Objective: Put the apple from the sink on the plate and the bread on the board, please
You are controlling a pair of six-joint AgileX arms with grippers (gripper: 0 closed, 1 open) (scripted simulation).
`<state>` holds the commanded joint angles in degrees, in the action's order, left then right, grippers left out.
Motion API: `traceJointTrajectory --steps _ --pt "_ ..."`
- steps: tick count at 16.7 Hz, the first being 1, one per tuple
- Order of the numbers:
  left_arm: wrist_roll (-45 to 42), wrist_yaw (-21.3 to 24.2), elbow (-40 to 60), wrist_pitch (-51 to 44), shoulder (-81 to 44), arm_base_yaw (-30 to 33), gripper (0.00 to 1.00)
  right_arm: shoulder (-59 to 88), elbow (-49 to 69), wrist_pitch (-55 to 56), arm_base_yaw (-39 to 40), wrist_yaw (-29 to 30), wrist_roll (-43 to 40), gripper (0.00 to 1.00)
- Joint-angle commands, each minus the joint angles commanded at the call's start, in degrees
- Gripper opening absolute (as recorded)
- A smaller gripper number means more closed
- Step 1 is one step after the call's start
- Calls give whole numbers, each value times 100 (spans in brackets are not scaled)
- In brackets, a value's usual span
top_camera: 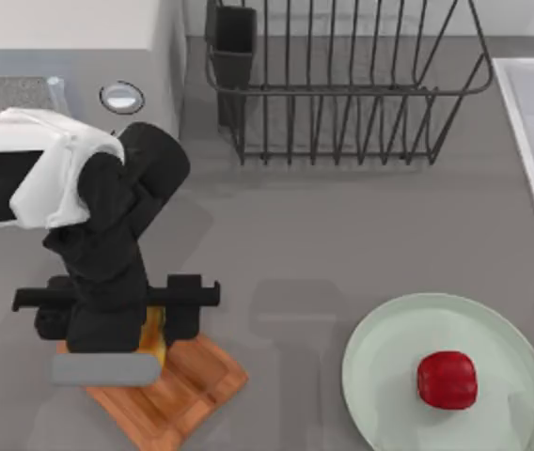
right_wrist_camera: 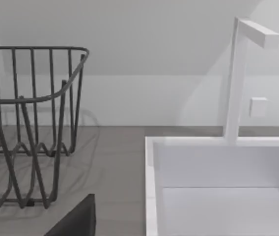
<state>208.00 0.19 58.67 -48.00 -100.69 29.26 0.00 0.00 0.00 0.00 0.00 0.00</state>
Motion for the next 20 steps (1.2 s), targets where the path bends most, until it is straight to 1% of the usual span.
traceJointTrajectory --steps 11,12,20 --pt "0 0 0 0 0 0 98 0 0 0 0 0 0 100" --pt "0 0 0 0 0 0 100 0 0 0 0 0 0 100" --pt "0 0 2 -1 4 -3 100 0 0 0 0 0 0 100"
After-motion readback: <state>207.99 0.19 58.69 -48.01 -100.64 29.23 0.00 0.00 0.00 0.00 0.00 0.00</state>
